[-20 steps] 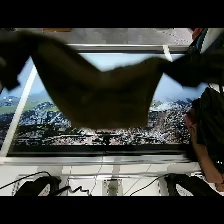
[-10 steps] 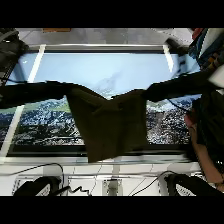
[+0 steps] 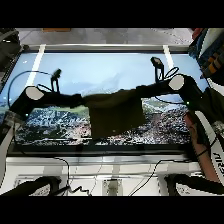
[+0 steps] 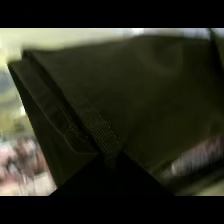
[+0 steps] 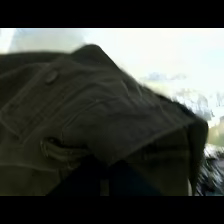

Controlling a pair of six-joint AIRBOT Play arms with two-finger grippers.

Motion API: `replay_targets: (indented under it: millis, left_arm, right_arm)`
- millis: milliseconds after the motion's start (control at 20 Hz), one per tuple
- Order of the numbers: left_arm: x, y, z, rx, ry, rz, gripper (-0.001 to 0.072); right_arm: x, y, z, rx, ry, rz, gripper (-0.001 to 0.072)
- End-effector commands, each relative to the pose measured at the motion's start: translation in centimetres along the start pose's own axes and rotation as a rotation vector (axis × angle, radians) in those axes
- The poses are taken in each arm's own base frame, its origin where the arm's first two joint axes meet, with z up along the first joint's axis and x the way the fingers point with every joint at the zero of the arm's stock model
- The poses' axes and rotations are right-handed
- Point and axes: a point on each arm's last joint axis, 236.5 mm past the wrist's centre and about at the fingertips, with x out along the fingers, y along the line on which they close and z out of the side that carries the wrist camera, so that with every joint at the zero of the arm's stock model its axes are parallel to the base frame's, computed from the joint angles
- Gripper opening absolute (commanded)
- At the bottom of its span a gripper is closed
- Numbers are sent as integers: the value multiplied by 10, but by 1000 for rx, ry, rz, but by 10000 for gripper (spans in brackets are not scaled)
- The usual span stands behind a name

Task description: Fold the clothes and pants, and hang the long-sleeved shirts on hangers.

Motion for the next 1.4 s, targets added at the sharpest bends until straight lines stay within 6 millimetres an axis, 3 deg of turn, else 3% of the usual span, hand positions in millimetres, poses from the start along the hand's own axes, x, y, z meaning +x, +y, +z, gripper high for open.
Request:
replay_targets:
  millis: [0, 200, 300, 350, 400, 450, 500, 550, 750, 850, 950, 1000, 1050, 1150, 1200, 1250, 1350]
  left_arm:
    - [8, -9, -85, -22, 327, -38, 12]
    - [40, -21, -145, -40, 463, -28, 13]
    - [55, -30, -161, -36, 501, -21, 14]
    - [63, -33, -162, -22, 491, -19, 17]
    - [70, -36, -160, -9, 472, -16, 92]
    - [75, -37, -157, -2, 449, -14, 308]
    - [77, -38, -152, -3, 427, -17, 603]
    - [77, -40, -148, -13, 415, -26, 700]
    - [67, -34, -125, -43, 380, -31, 699]
    - [60, -28, -111, -65, 356, -31, 698]
    - [57, -23, -105, -80, 340, -28, 698]
    - [57, -21, -104, -82, 337, -27, 697]
    - [57, -21, -104, -82, 337, -27, 698]
    - [57, -21, -104, -82, 337, -27, 697]
    - [57, -21, -103, -82, 336, -26, 697]
    - [57, -21, -103, -82, 335, -26, 697]
    - [58, -21, -102, -82, 330, -25, 697]
  right_arm:
    - [-10, -35, -73, 0, 320, -92, 42]
    - [-11, -44, -116, 19, 475, -110, 42]
    - [-5, -53, -134, 28, 520, -129, 42]
    - [1, -62, -140, 20, 520, -153, 76]
    - [7, -71, -140, 9, 500, -179, 327]
    - [11, -81, -135, -10, 470, -216, 665]
    - [13, -90, -125, -33, 429, -250, 687]
    - [12, -100, -111, -61, 381, -289, 686]
    - [-20, -144, -28, -62, 121, -453, 656]
    - [-46, -181, -8, 56, 50, -483, 463]
    - [-58, -217, -25, 222, 109, -427, 451]
    - [-54, -220, -39, 313, 147, -311, 451]
    - [-46, -211, -46, 389, 163, -142, 451]
    - [-38, -179, -37, 460, 135, 223, 495]
    - [-31, -176, -32, 479, 123, 300, 636]
    - [-20, -177, -35, 490, 139, 305, 711]
    - [8, -178, -50, 449, 216, 249, 711]
